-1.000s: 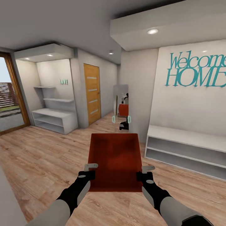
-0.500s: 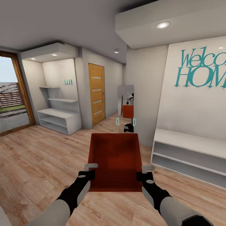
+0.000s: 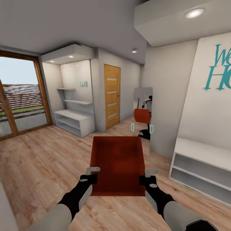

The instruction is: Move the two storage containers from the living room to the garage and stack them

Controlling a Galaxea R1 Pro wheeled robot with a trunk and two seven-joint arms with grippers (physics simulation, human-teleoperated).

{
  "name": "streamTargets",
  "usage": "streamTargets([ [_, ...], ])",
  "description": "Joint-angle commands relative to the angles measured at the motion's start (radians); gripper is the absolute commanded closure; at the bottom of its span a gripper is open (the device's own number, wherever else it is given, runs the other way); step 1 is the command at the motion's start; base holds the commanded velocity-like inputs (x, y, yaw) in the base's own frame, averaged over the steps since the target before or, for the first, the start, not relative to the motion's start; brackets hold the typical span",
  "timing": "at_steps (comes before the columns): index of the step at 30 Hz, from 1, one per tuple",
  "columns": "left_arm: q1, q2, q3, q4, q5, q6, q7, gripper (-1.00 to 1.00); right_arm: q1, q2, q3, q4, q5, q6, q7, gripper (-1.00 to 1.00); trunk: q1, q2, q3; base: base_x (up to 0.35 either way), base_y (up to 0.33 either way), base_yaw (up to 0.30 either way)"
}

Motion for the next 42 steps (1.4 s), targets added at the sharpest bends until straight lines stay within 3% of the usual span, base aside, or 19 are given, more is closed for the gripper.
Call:
streamTargets([
  [1, -0.001, 0.0, 0.012, -0.017, 0.048, -0.037, 0.024, 1.0, 0.0, 0.018, -0.019, 0.002, -0.015, -0.007, -0.001, 1.0, 0.001, -0.001, -0.002, 0.324, -0.086, 0.27],
  [13, -0.001, 0.0, 0.012, -0.017, 0.048, -0.037, 0.024, 1.0, 0.0, 0.018, -0.019, 0.002, -0.015, -0.007, -0.001, 1.0, 0.001, -0.001, -0.002, 0.324, -0.086, 0.258],
  [34, -0.001, 0.0, 0.012, -0.017, 0.048, -0.037, 0.024, 1.0, 0.0, 0.019, -0.019, 0.002, -0.015, -0.004, -0.001, 1.0, 0.001, -0.001, -0.002, 0.325, -0.086, 0.013],
  [42, -0.001, 0.0, 0.012, -0.017, 0.048, -0.037, 0.024, 1.0, 0.0, 0.018, -0.019, 0.002, -0.015, -0.004, -0.001, 1.0, 0.001, -0.001, -0.002, 0.325, -0.086, 0.205],
])
